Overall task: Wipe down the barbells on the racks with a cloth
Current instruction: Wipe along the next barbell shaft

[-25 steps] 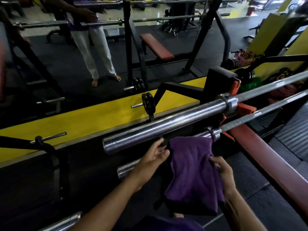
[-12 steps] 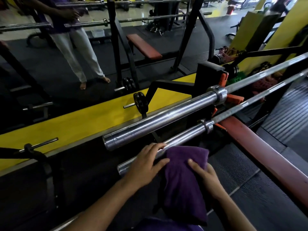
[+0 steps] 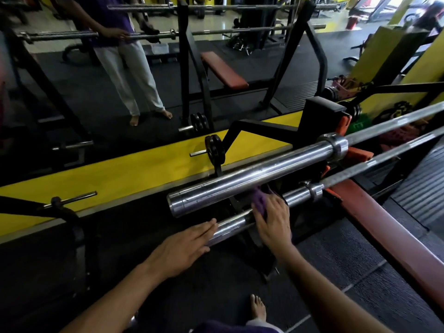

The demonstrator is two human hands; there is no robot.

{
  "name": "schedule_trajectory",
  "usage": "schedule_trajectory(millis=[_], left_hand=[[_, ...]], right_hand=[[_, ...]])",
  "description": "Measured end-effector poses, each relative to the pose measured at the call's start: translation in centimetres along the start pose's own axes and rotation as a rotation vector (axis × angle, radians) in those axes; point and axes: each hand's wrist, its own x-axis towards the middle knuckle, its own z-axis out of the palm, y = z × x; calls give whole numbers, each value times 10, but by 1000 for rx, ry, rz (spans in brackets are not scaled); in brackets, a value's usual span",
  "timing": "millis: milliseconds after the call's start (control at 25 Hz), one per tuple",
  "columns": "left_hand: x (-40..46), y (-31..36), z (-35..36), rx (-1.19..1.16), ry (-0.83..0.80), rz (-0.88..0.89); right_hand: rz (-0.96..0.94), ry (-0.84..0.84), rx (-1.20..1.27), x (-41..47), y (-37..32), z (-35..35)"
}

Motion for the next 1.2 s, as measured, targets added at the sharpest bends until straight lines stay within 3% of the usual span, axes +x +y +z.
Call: schedule_trajectory(millis=[120,320,440,560,760,920,1040,1120,1200], left_hand=[[-2,-4,11,36,84,1],[-1,-4,13,21,107,27],[0,-3,9,41,129,47],[0,-3,10,33,114,79],[-2,-4,11,12,79,43],[0,-5,10,4,79,45],[-1,-5,9,40,76,29],[0,-4,7,27,51,4],[0,0,3,28,37,-6]], right_hand=[[-186,-4,-218,5,29,7],[-113,-40,-356,25,3,21],[-344,-99,-279,-18,-21,45],[-518,-170,-288,-29,11,19],[-367,-111,-487,29,60,-15],[-171,37,-411,16,7,18],[-284,9,-256,-42,-29,54],[-383,-15,-212,-54,-14,53],[-348,26,-273,-31,18,35]])
